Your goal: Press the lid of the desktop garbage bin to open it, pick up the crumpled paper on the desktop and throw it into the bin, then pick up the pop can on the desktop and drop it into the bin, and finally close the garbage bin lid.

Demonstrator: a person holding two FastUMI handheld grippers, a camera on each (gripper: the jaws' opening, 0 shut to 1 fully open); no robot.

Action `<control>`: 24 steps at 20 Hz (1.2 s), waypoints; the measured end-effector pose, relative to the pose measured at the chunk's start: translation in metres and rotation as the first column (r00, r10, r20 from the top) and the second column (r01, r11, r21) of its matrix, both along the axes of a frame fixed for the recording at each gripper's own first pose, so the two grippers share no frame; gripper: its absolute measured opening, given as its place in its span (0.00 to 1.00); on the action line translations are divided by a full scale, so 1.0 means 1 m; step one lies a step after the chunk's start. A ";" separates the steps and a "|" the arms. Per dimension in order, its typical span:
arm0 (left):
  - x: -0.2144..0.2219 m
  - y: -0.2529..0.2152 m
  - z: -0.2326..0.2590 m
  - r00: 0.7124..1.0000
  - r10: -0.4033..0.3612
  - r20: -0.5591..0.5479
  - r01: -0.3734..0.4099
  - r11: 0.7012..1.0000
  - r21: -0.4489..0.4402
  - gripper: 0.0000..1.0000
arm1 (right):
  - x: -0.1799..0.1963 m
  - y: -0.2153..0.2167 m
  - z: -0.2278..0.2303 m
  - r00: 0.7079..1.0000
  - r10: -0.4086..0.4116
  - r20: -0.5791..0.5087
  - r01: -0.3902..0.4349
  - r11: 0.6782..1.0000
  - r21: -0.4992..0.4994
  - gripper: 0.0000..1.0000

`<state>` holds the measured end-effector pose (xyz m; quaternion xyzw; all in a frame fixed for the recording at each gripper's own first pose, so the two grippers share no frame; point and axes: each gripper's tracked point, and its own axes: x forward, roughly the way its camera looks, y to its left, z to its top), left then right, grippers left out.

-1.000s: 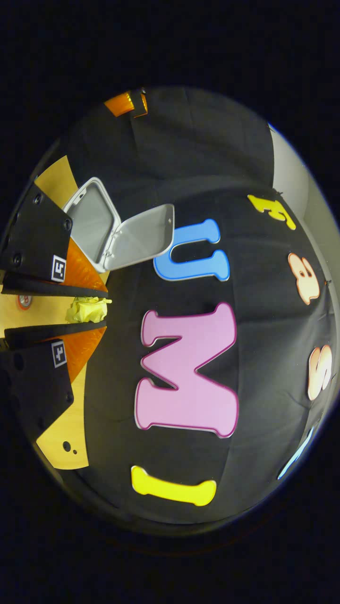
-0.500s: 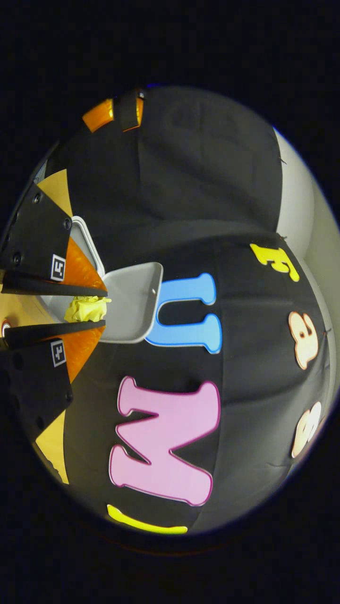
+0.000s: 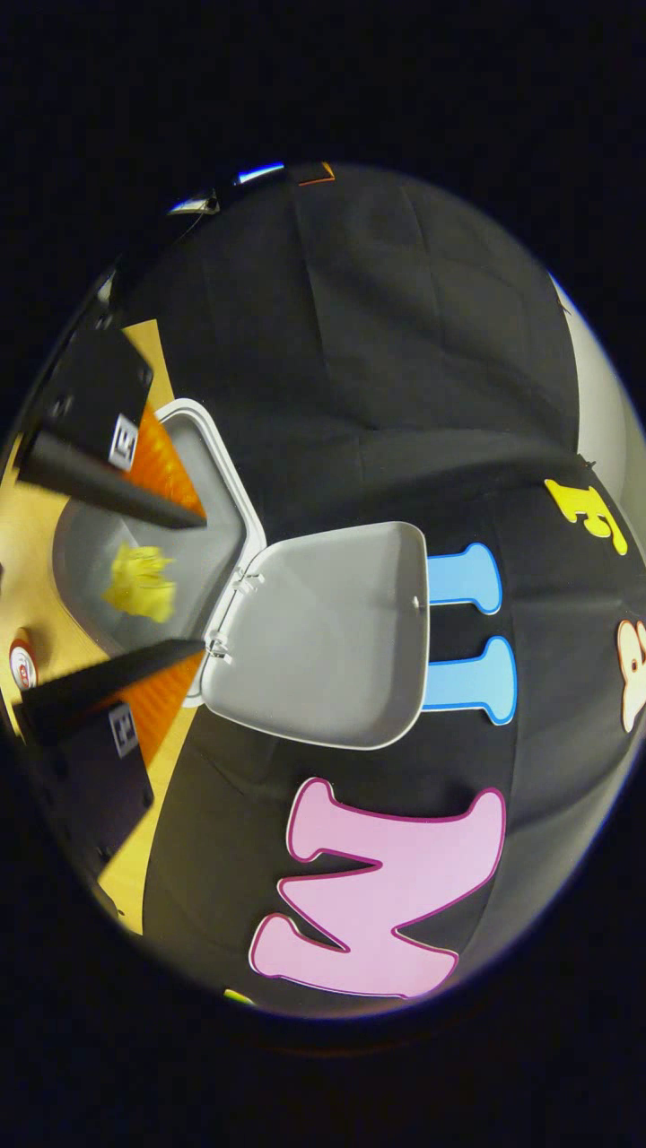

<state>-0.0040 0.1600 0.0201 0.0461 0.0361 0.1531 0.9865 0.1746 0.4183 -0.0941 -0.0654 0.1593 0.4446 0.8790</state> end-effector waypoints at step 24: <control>0.133 -0.214 -0.170 0.883 -0.462 -0.089 0.444 0.881 -0.167 0.99 | -0.001 -0.317 0.108 0.846 -0.505 0.170 0.491 0.863 0.121 0.98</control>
